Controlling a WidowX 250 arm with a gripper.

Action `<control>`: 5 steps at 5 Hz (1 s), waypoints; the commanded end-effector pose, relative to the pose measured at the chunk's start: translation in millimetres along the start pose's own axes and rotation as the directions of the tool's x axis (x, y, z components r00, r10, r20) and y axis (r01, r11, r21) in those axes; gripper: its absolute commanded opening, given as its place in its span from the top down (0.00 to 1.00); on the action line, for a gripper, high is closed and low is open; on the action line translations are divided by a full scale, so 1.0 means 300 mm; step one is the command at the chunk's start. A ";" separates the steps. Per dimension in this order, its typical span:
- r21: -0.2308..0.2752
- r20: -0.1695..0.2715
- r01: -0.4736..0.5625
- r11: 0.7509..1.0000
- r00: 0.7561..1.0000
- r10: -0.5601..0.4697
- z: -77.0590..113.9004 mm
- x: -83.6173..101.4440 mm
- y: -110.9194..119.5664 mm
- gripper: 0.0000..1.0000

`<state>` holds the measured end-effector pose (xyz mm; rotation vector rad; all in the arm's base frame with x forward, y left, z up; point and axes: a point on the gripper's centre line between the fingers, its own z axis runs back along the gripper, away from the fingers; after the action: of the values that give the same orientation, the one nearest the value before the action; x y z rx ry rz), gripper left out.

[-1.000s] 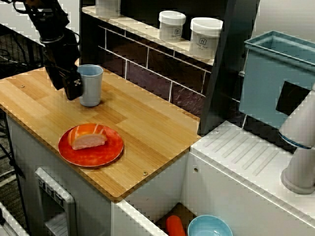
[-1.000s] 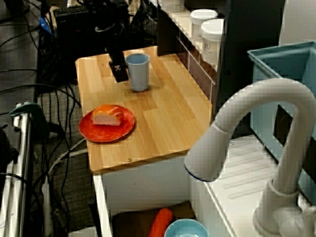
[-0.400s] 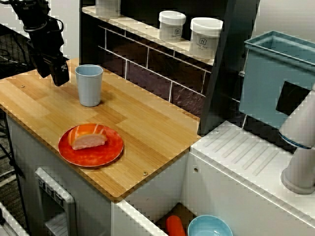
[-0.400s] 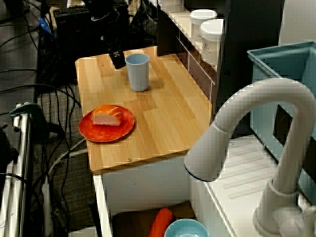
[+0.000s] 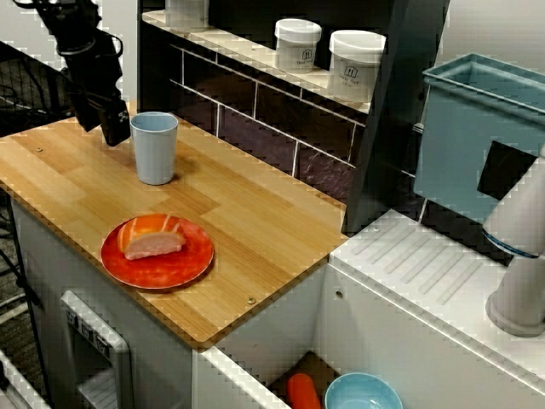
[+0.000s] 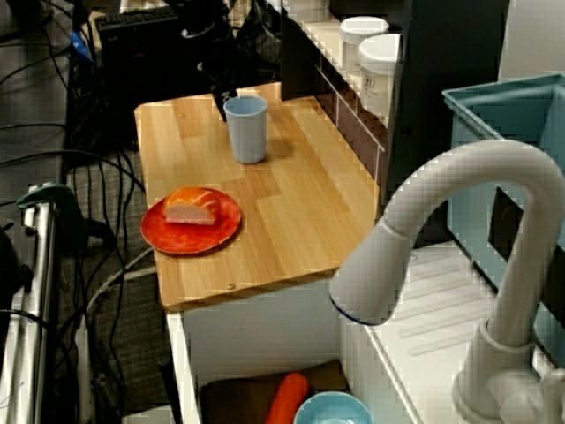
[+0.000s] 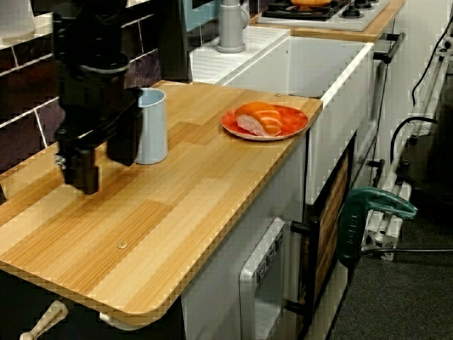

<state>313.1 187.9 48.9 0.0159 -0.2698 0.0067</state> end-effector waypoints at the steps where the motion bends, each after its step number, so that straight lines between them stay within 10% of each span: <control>1: 0.028 0.042 -0.014 1.000 0.999 0.013 0.029 0.052 0.021 0.00; 5: 0.010 0.020 0.056 0.998 0.998 -0.056 0.030 0.014 -0.152 0.00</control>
<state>318.5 144.0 36.5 -0.0025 -0.2256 -0.0424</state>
